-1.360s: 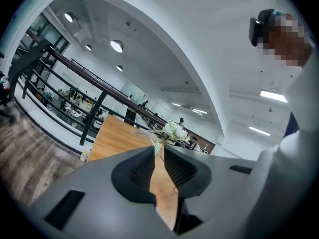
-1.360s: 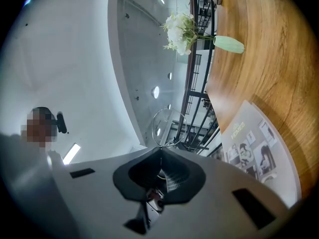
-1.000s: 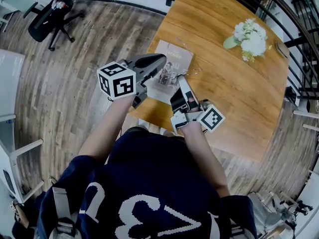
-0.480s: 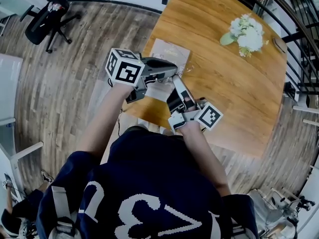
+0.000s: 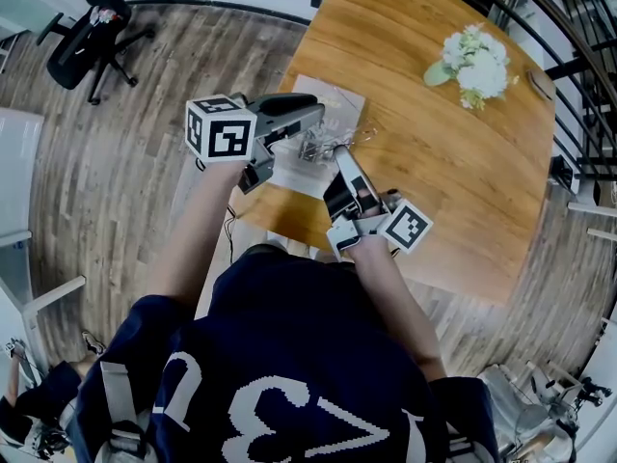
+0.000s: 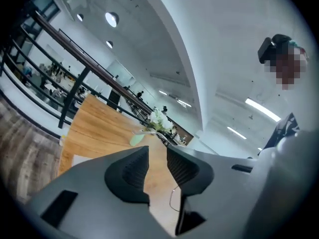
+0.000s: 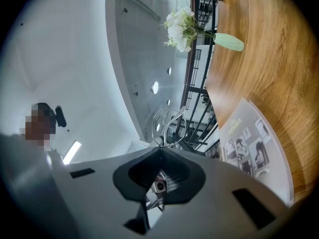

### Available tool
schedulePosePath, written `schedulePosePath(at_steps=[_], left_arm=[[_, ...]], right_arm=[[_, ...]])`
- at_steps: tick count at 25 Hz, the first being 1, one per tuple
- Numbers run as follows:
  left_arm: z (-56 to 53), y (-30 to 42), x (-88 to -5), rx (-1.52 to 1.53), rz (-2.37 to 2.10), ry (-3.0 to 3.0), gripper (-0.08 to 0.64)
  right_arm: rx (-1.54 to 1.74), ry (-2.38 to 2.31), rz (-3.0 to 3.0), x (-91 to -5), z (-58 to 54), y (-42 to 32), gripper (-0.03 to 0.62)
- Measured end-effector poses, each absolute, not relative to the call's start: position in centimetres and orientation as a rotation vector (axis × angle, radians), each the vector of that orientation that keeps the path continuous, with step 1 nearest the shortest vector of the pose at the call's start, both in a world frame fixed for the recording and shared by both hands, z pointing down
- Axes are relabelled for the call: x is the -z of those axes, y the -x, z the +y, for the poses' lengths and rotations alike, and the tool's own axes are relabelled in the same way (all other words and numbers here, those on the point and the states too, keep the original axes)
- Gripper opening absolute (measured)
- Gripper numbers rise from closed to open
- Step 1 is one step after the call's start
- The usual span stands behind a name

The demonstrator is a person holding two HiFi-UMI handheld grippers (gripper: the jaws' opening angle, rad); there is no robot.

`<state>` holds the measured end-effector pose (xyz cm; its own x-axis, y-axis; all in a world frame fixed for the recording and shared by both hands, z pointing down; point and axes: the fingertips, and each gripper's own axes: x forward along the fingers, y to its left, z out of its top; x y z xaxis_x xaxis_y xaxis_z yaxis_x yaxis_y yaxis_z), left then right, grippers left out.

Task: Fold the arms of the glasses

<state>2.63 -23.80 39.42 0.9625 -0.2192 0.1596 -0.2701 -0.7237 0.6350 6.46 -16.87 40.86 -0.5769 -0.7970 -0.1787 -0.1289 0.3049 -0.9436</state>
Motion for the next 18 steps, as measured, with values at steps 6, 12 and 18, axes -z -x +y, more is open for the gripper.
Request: schedulePosePath(at_steps=[6, 12, 18], left_arm=[[-28.5, -0.6, -37.3, -0.012, -0.530, -2.450, 0.141], [-30.3, -2.0, -38.1, 0.003, -0.491, -2.383, 0.141], [-29.8, -2.6, -38.4, 0.068, -0.357, -2.270, 0.115]], right_arm=[[1.290, 0.817, 1.939, -40.6, -16.9, -6.3, 0.028], [1.275, 0.816, 1.953, -40.3, -16.7, -6.4, 0.028], [1.268, 0.821, 1.954, -40.1, -16.8, -6.7, 0.028]])
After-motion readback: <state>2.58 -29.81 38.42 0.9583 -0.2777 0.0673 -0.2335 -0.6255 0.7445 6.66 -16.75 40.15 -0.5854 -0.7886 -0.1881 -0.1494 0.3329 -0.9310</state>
